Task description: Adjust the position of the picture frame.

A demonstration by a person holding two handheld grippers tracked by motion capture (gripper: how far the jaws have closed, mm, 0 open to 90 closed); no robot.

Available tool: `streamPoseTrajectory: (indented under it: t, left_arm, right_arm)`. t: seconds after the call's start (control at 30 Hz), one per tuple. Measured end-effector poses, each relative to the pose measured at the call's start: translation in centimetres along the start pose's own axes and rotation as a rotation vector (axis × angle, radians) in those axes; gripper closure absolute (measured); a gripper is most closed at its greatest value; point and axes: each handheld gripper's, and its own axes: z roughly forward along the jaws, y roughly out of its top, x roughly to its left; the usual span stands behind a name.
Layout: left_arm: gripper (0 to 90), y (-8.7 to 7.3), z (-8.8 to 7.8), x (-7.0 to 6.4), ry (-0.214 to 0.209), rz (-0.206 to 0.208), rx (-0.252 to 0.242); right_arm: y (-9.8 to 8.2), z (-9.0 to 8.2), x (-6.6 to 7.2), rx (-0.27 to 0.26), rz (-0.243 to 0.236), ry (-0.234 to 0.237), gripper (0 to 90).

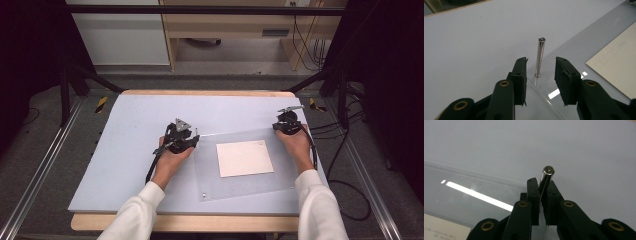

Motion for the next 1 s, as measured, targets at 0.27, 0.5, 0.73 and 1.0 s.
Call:
streamPoseTrajectory:
  t: [0.27, 0.5, 0.73, 1.0]
  left_arm:
    - [73.4, -0.1, 1.3, -0.1, 0.001, 0.018, 0.004]
    - [81.1, -0.2, 2.3, 0.0, 0.002, 0.001, 0.004]
    - [84.0, -0.3, 2.7, 0.1, -0.006, 0.001, 0.013]
    - [84.5, -0.2, 2.8, 0.1, -0.008, 0.01, 0.024]
  right_arm:
    - [0.0, 0.0, 0.0, -0.007, 0.015, 0.001, 85.5]
    - [-0.1, 0.0, 0.1, -0.007, 0.042, 0.004, 85.5]
    - [-0.1, 0.0, 0.1, -0.009, 0.045, 0.0, 85.5]
    - [-0.1, 0.1, 0.0, -0.025, 0.059, 0.002, 84.6]
